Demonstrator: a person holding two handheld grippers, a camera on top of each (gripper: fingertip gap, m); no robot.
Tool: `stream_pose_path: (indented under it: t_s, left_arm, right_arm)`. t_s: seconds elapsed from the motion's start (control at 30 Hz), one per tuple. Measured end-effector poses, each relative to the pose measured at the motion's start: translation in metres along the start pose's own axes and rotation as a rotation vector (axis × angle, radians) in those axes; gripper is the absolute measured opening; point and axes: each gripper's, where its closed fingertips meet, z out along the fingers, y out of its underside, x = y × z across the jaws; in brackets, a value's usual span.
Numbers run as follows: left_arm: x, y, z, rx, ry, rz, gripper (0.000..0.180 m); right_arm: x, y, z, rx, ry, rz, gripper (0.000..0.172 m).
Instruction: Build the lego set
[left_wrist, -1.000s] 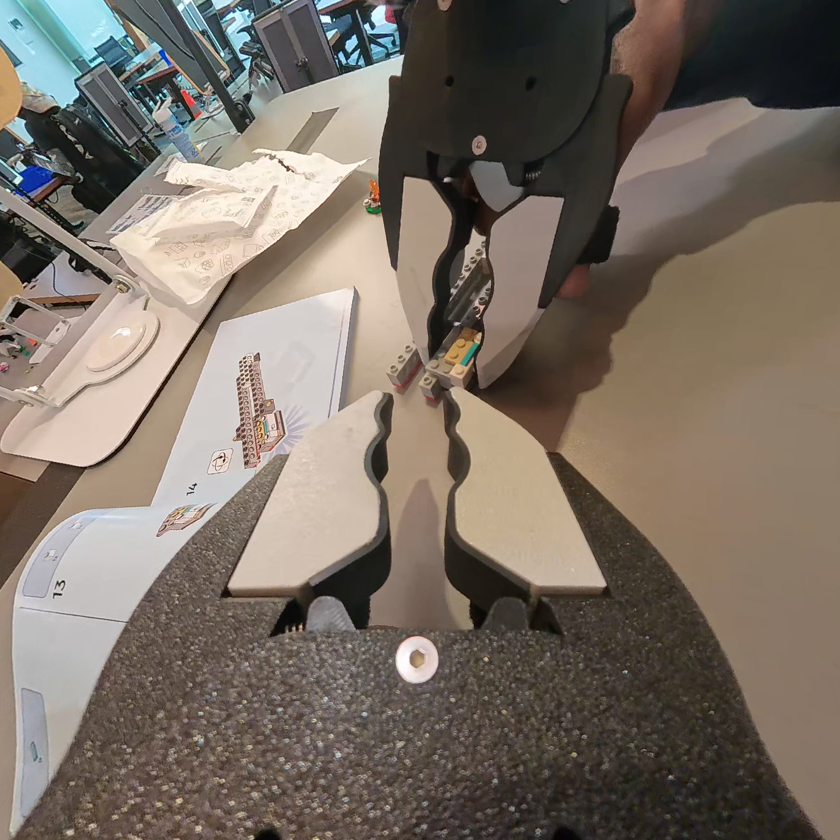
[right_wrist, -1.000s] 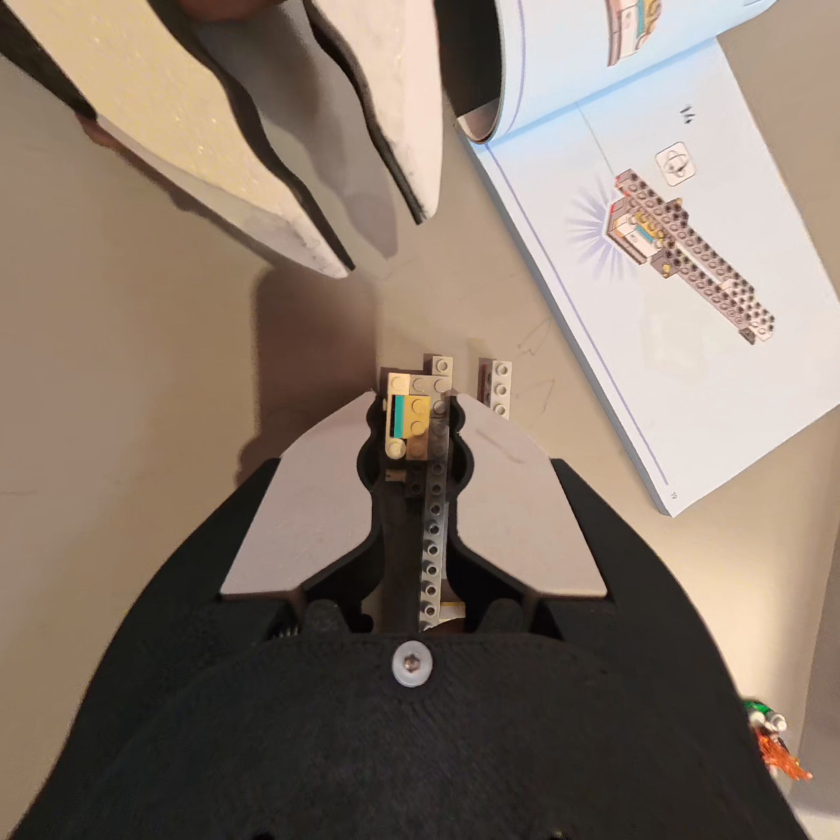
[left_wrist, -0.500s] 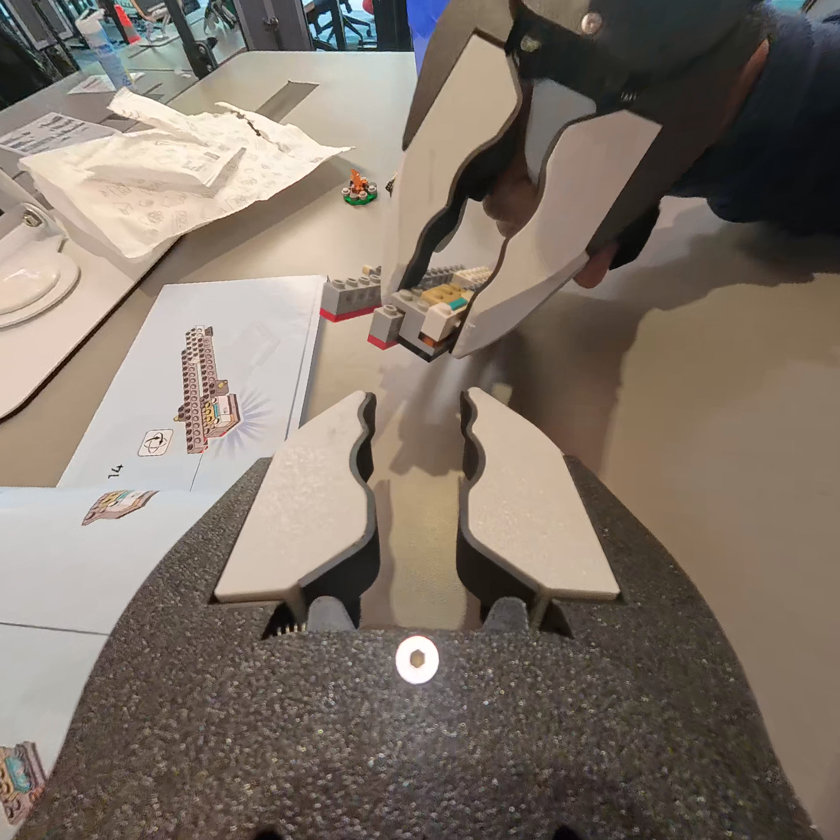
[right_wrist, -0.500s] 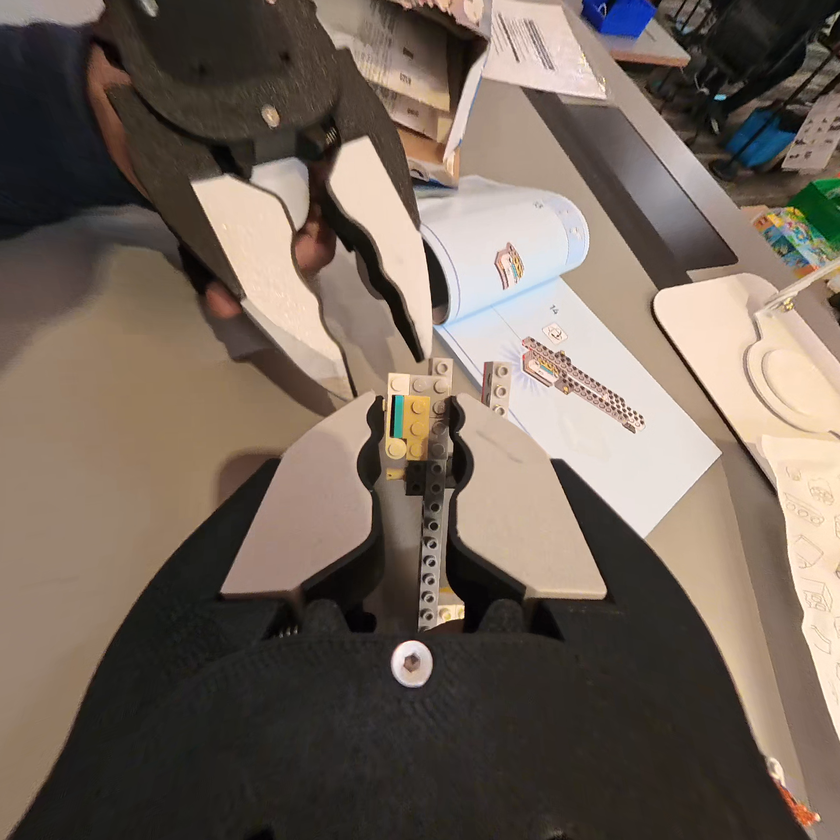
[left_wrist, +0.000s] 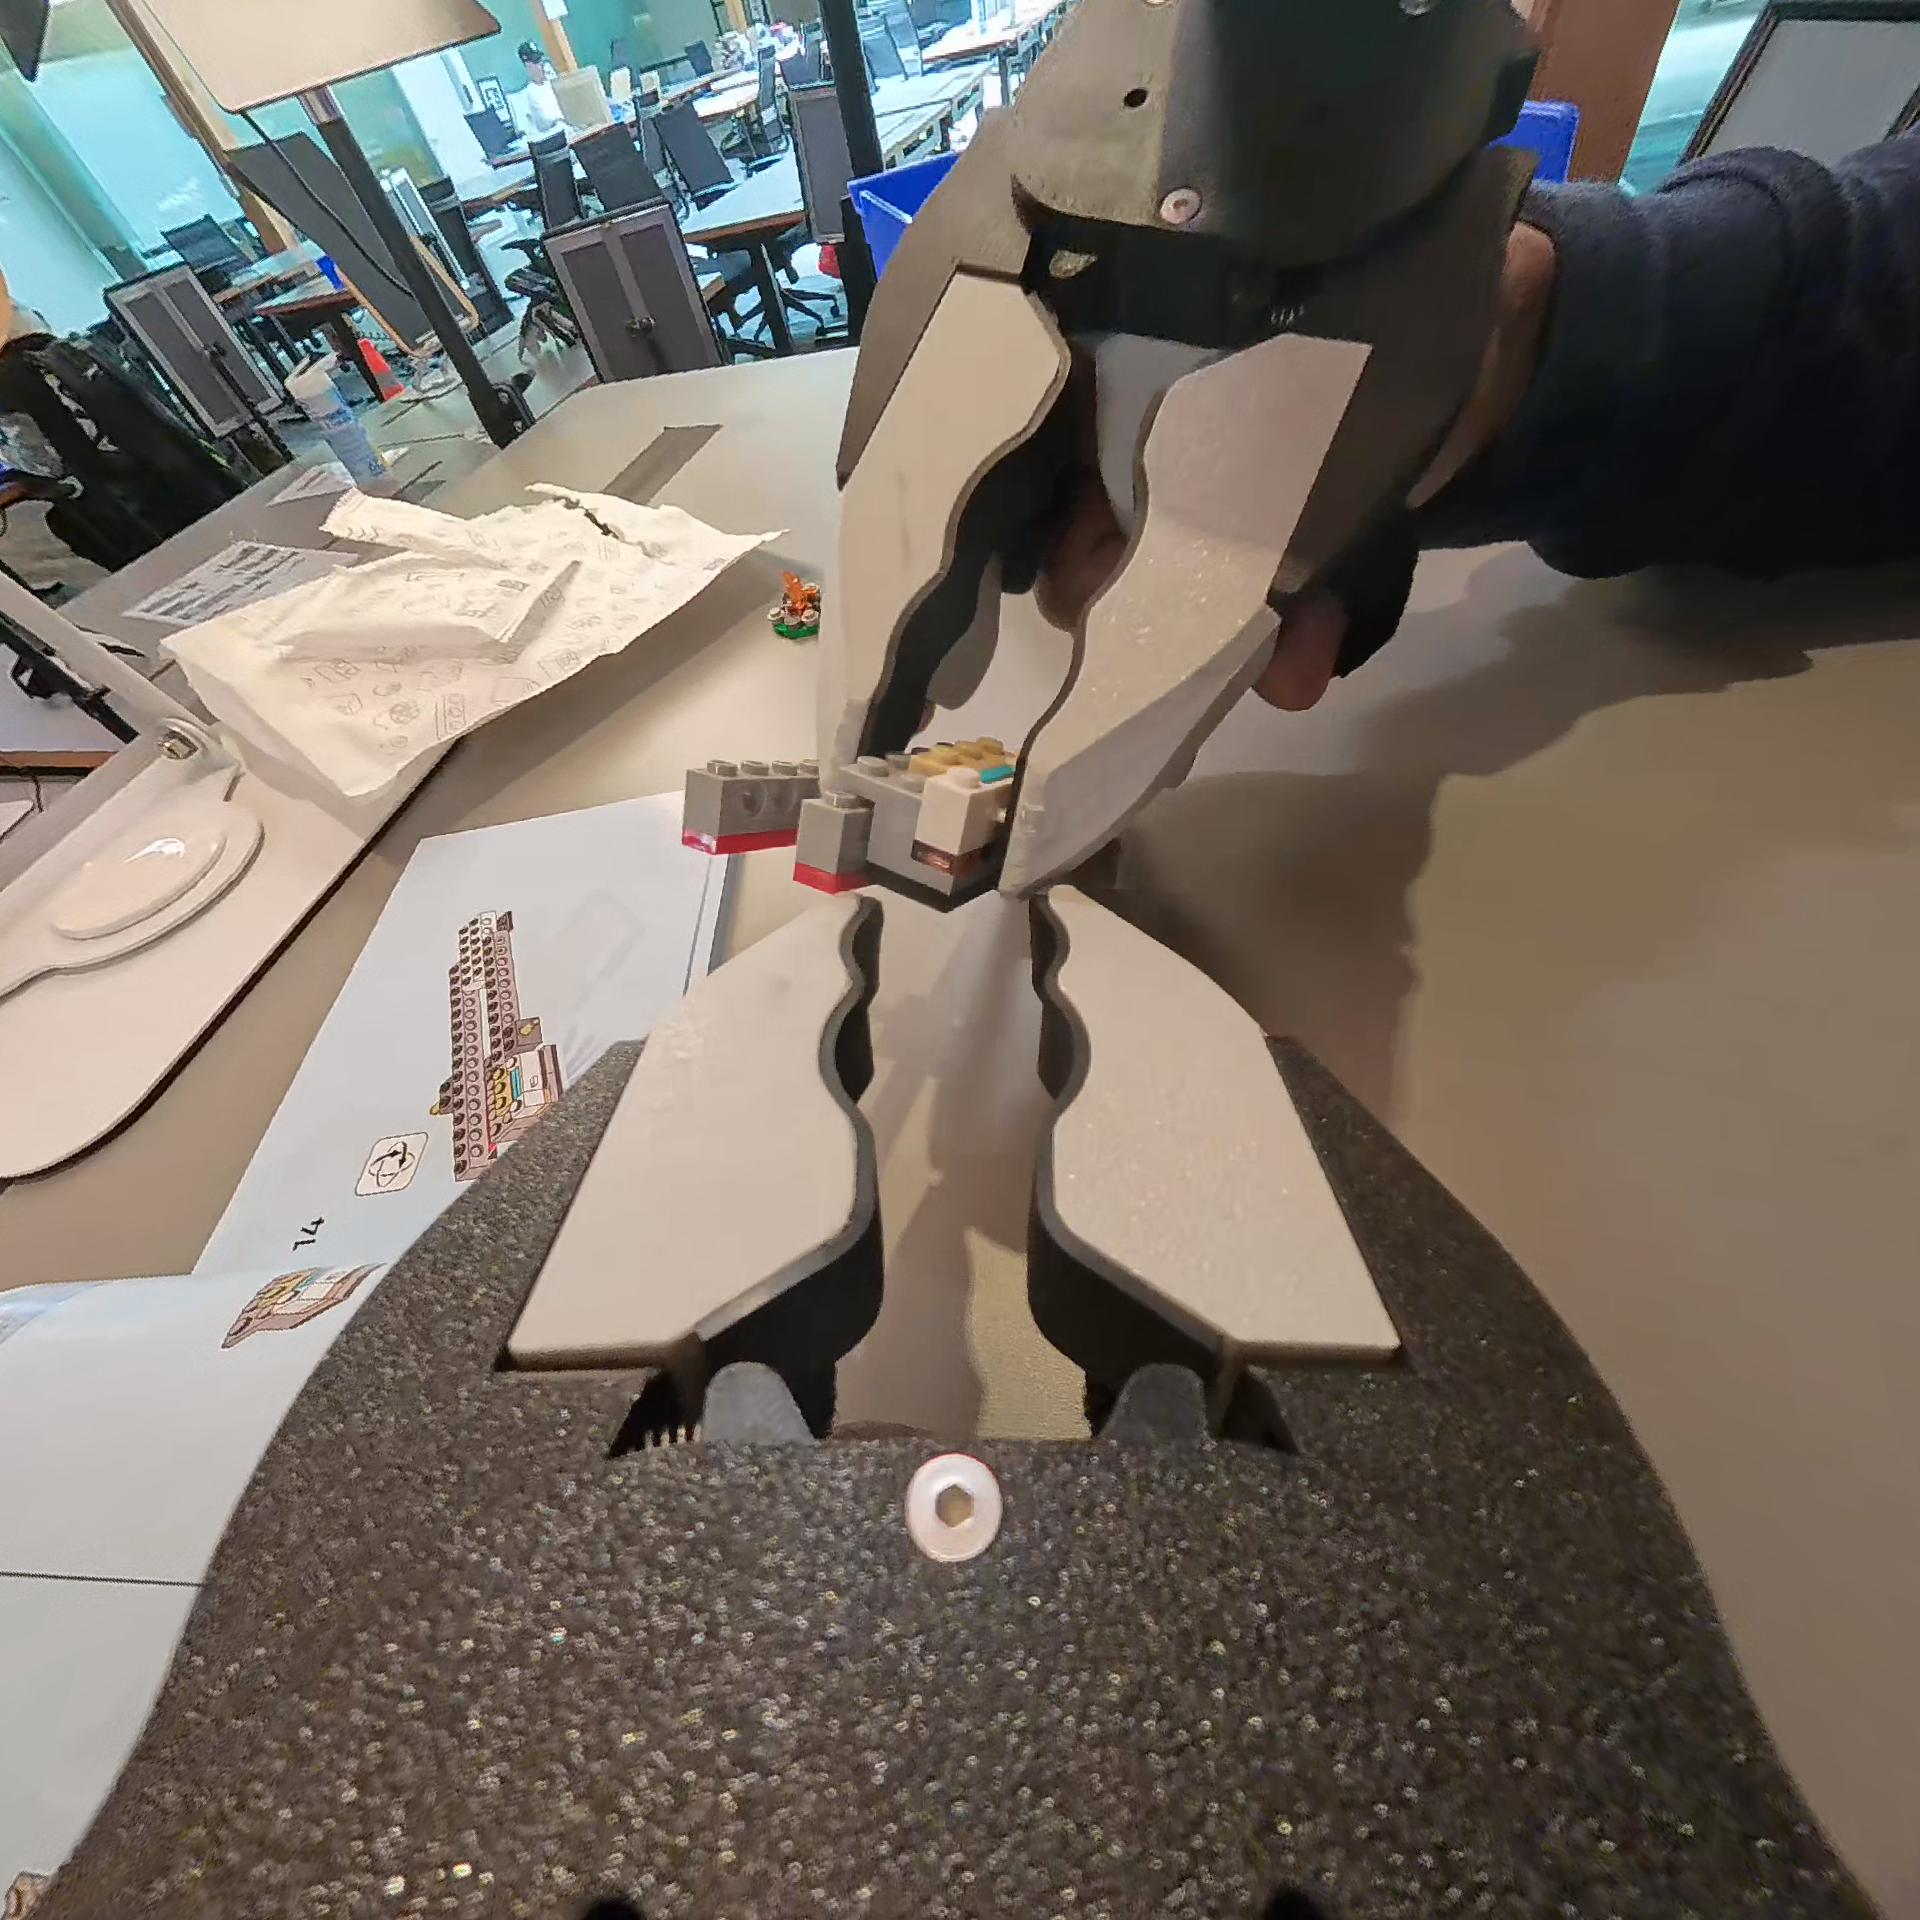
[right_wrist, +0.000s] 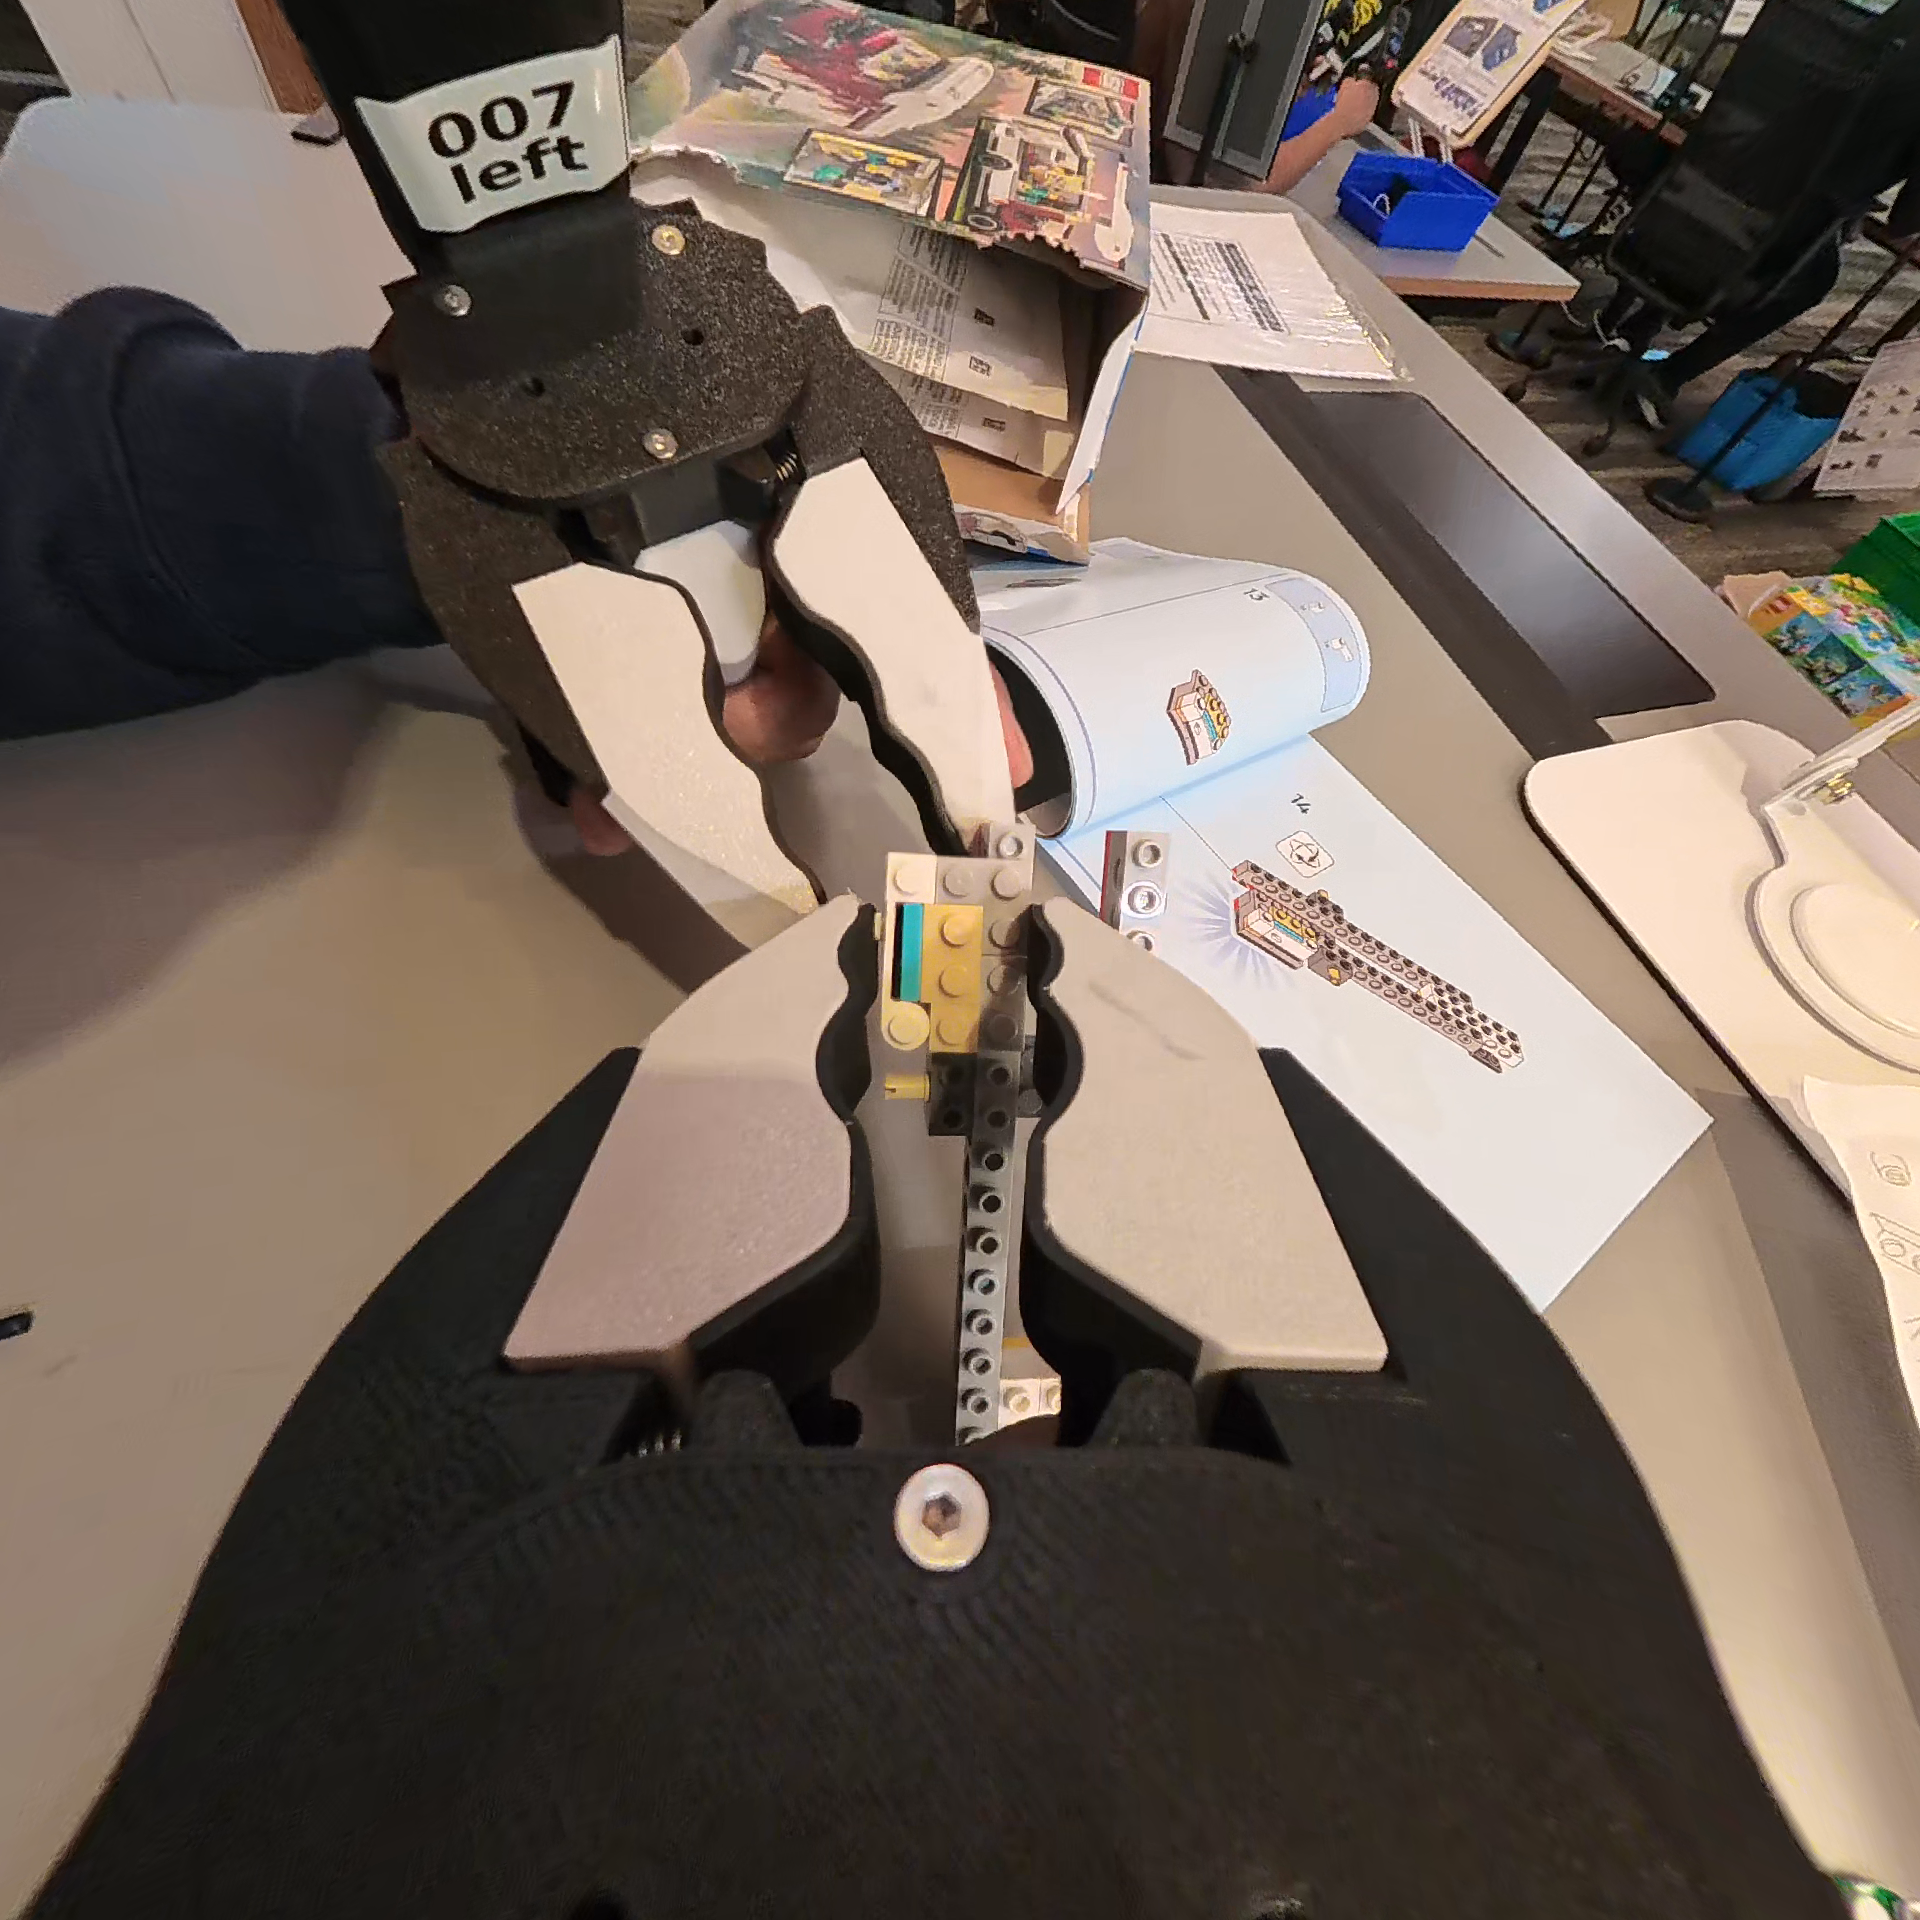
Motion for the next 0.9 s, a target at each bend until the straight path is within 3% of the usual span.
stream_pose_path:
  t_s: [0.3,0.57,0.9]
  left_arm:
    - [-0.004,-0.016,0.006,0.08,-0.085,0.012,0.041]
    - [-0.008,-0.021,0.005,0.121,-0.104,-0.033,0.031]
    - [0.0,-0.024,0.004,0.13,-0.082,0.023,0.031]
  right_arm:
    - [0.003,-0.023,-0.004,0.101,0.053,0.049,0.027]
    - [0.002,-0.023,-0.003,0.109,0.021,0.108,0.027]
    - [-0.006,-0.022,-0.007,0.09,-0.038,0.097,0.028]
